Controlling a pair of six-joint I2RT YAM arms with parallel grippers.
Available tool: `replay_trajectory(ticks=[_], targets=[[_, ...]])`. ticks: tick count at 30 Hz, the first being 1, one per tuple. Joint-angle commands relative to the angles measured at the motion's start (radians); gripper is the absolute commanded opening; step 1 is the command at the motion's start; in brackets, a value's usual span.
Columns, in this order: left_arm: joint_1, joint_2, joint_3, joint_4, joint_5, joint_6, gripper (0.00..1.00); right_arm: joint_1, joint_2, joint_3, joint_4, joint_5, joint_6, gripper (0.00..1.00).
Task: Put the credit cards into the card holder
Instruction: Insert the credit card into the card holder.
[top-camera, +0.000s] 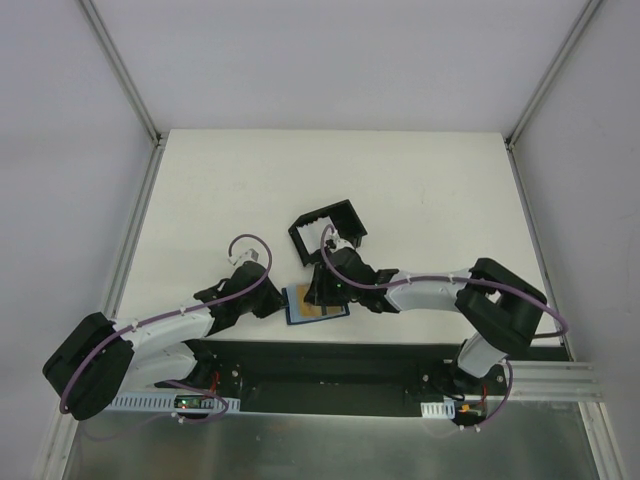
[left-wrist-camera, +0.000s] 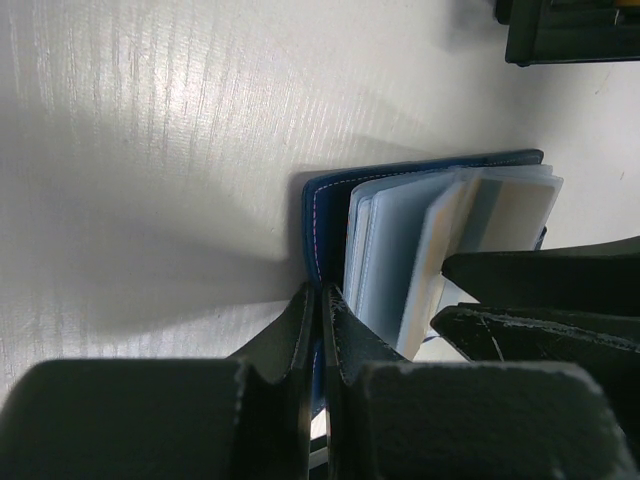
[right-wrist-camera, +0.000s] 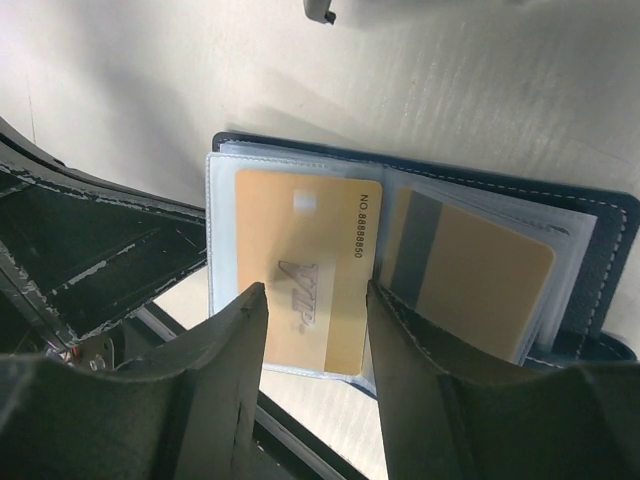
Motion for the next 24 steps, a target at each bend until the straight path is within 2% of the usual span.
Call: replay_trajectory(ticks=[1, 12, 16, 20, 24], targets=[[-0.006, 0.004, 0.010, -0.060, -0.038, 0.038, 0.00, 0.006, 0.033, 0.025, 0.042, -0.055, -0.007, 0.47], [-0.006, 0.004, 0.010, -0.060, -0.039, 0.037, 0.00, 0.006, 0.026, -0.009, 0.171, -0.096, 0.023, 0.44], [-0.006, -0.003, 0.013, -0.060, -0.038, 0.046, 0.00, -0.011, -0.082, -0.050, 0.168, -0.050, -0.024, 0.45], [-0.006, -0.019, 0.025, -0.064, -0.036, 0.050, 0.00, -0.074, -0.225, -0.012, 0.006, -0.013, -0.165, 0.47], [-0.005, -0.014, 0.053, -0.067, -0.036, 0.063, 0.00, -0.172, -0.247, 0.143, -0.218, -0.013, -0.315, 0.59]])
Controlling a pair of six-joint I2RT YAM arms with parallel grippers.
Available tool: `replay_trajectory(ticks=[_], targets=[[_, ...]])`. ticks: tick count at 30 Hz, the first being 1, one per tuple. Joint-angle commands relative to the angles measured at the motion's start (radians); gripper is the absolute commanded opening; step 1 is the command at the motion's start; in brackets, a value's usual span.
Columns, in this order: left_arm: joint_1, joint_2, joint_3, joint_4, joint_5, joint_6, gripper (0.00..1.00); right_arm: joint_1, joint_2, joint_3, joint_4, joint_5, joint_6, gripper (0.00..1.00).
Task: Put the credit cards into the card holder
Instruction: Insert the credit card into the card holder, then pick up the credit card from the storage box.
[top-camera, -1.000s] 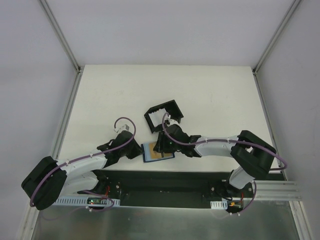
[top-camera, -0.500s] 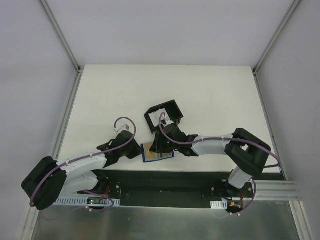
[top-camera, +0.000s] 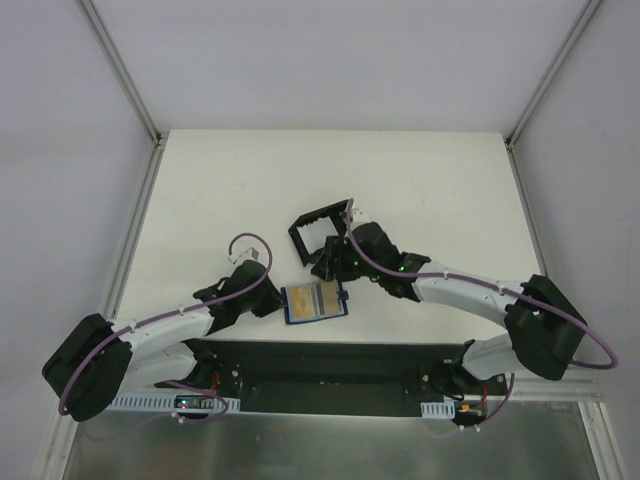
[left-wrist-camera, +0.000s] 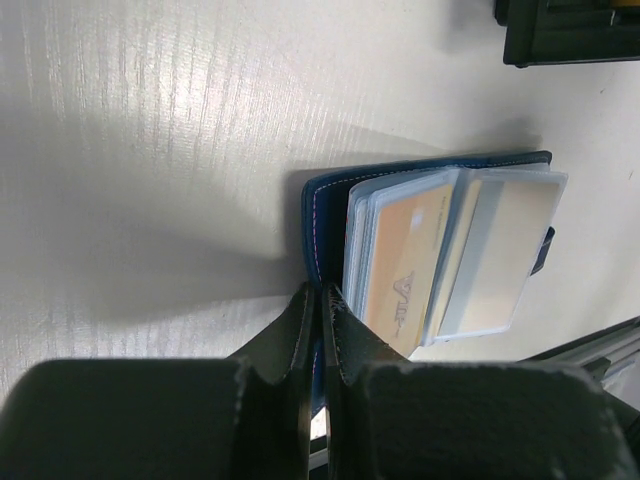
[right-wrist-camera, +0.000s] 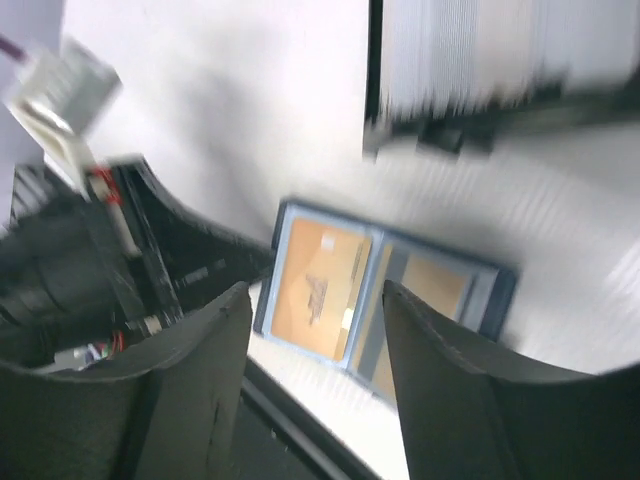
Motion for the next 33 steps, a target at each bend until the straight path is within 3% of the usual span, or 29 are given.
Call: replay_trajectory(ticks=[1, 7, 19, 29, 33], targets=[[-0.003, 0.002, 0.055, -0.047, -0.030, 0.047, 0.00, -0.104, -0.042, 0.175, -0.223, 0.026, -0.210, 0.62], [0.023, 0.035, 0.091, -0.051, 0.009, 0.064, 0.00, -0.242, 0.098, 0.384, -0.384, -0.112, -0.342, 0.69], [0.043, 0.045, 0.110, -0.051, 0.078, 0.060, 0.00, -0.293, 0.455, 0.775, -0.593, -0.157, -0.468, 0.74], [0.050, 0.050, 0.105, -0.051, 0.082, 0.067, 0.00, -0.319, 0.576, 0.840, -0.609, -0.204, -0.485, 0.89], [0.052, 0.056, 0.108, -0.050, 0.084, 0.072, 0.00, -0.319, 0.601, 0.824, -0.576, -0.257, -0.477, 0.90]])
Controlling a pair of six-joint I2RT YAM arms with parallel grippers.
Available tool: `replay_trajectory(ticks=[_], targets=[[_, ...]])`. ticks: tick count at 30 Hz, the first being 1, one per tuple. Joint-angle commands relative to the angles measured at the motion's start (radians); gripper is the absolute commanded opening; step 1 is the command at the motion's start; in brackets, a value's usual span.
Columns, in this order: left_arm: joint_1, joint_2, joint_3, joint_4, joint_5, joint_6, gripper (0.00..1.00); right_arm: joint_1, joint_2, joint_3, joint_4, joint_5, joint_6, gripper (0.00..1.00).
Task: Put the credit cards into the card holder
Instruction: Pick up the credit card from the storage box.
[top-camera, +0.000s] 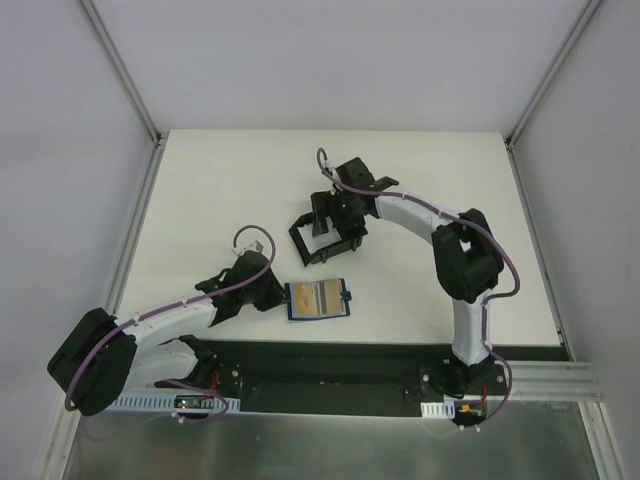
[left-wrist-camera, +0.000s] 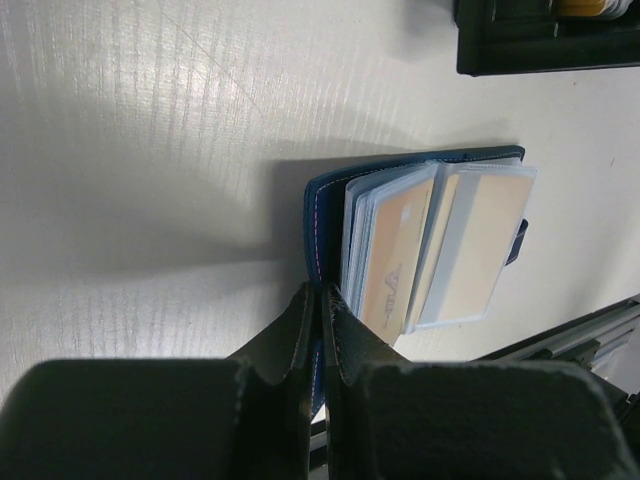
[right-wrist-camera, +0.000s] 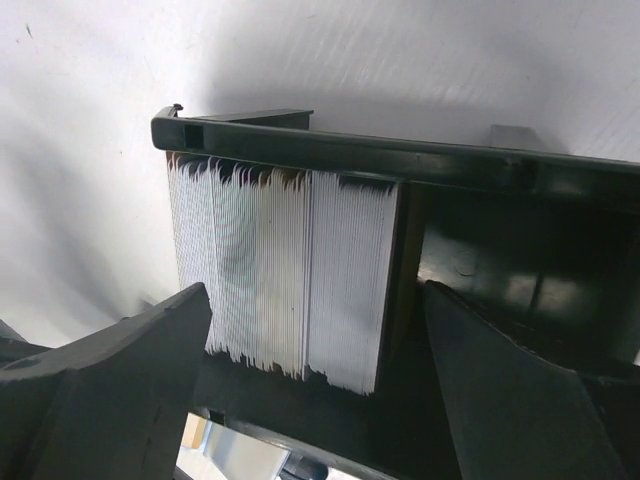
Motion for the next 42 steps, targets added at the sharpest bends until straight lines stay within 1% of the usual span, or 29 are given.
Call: replay_trajectory(ticks=[1, 2, 7, 10, 12, 16, 24, 28, 30, 32, 38, 40, 42], targets=[[0.016, 0.009, 0.029, -0.009, 0.006, 0.020, 0.00, -0.006, 0.036, 0.032, 0.006, -0.086, -0.005, 0.90], [0.016, 0.011, 0.029, -0.008, 0.005, 0.020, 0.00, -0.006, 0.048, 0.035, 0.006, -0.098, 0.019, 0.90], [0.017, 0.019, 0.035, -0.009, 0.009, 0.024, 0.00, -0.008, 0.046, 0.026, 0.021, -0.140, 0.029, 0.89], [0.020, 0.023, 0.037, -0.009, 0.008, 0.027, 0.00, -0.014, 0.011, -0.005, 0.060, -0.144, 0.038, 0.87], [0.019, 0.022, 0.037, -0.009, 0.008, 0.027, 0.00, -0.020, -0.015, -0.025, 0.080, -0.150, 0.041, 0.83], [0.019, 0.023, 0.037, -0.009, 0.008, 0.027, 0.00, -0.032, -0.036, -0.035, 0.092, -0.196, 0.053, 0.79], [0.019, 0.031, 0.040, -0.008, 0.006, 0.030, 0.00, -0.037, -0.055, -0.049, 0.098, -0.186, 0.056, 0.75], [0.019, 0.036, 0.040, -0.008, 0.008, 0.030, 0.00, -0.037, -0.066, -0.054, 0.103, -0.173, 0.059, 0.68], [0.019, 0.034, 0.040, -0.006, 0.008, 0.030, 0.00, -0.038, -0.070, -0.057, 0.106, -0.172, 0.058, 0.62], [0.019, 0.036, 0.040, -0.005, 0.008, 0.030, 0.00, -0.040, -0.076, -0.058, 0.112, -0.167, 0.061, 0.61], [0.019, 0.037, 0.040, -0.005, 0.008, 0.030, 0.00, -0.044, -0.082, -0.060, 0.117, -0.163, 0.065, 0.51], [0.019, 0.040, 0.040, -0.005, 0.009, 0.032, 0.00, -0.044, -0.099, -0.084, 0.144, -0.143, 0.072, 0.43], [0.019, 0.040, 0.039, -0.005, 0.011, 0.032, 0.00, -0.043, -0.105, -0.088, 0.144, -0.132, 0.073, 0.39]])
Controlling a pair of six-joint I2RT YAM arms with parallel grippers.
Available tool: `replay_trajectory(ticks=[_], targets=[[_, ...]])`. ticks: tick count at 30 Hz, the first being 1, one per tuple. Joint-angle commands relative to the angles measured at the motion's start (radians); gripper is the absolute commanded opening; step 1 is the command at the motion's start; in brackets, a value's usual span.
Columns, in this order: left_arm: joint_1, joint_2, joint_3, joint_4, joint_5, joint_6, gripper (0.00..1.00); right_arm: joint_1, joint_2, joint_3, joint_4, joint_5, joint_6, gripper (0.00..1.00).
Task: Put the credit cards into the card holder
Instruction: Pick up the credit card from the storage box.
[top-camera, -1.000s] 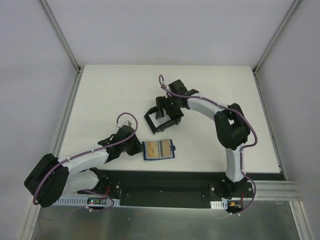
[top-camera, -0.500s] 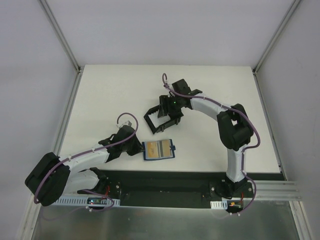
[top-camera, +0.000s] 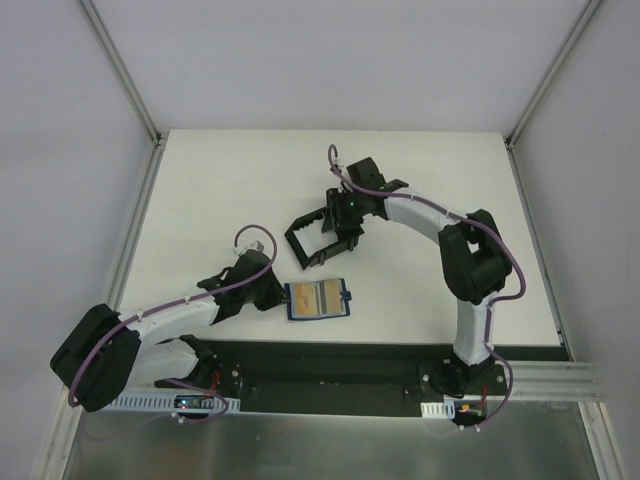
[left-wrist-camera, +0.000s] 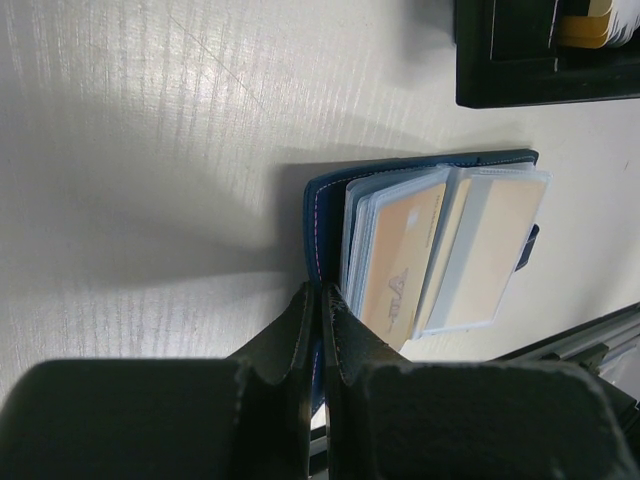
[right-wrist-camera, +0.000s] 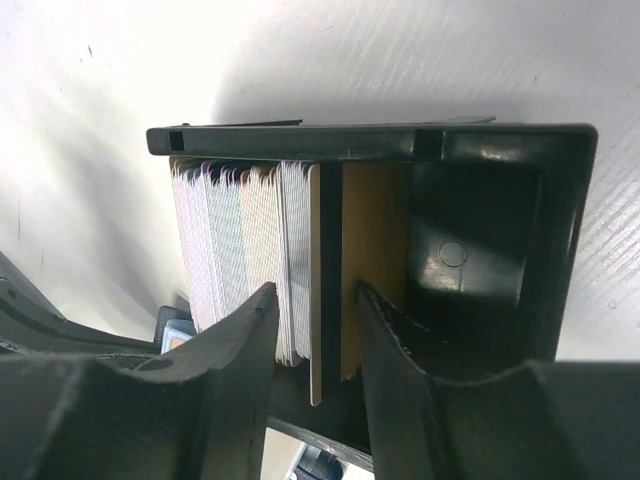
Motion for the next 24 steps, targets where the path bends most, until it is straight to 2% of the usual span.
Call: replay_trajectory(ticks=[1, 4, 10, 14, 17, 24], targets=[[0.013, 0.010, 0.027, -0.002, 0.008, 0.026, 0.00, 0.003, -0.080, -0.011, 0.032, 0.010, 0.015, 0.38], [0.013, 0.010, 0.026, -0.002, 0.010, 0.026, 0.00, 0.002, -0.074, -0.005, 0.026, 0.033, 0.006, 0.22], [0.013, 0.002, 0.019, -0.002, 0.008, 0.025, 0.00, 0.002, -0.091, 0.012, 0.017, 0.072, -0.020, 0.22], [0.013, 0.003, 0.024, -0.002, 0.010, 0.028, 0.00, 0.002, -0.108, 0.035, -0.002, 0.120, -0.050, 0.12], [0.013, 0.002, 0.021, -0.002, 0.010, 0.028, 0.00, 0.003, -0.108, 0.063, -0.035, 0.146, -0.092, 0.01], [0.013, -0.015, 0.010, -0.002, 0.013, 0.026, 0.00, 0.022, -0.177, 0.046, -0.057, 0.230, -0.146, 0.00]])
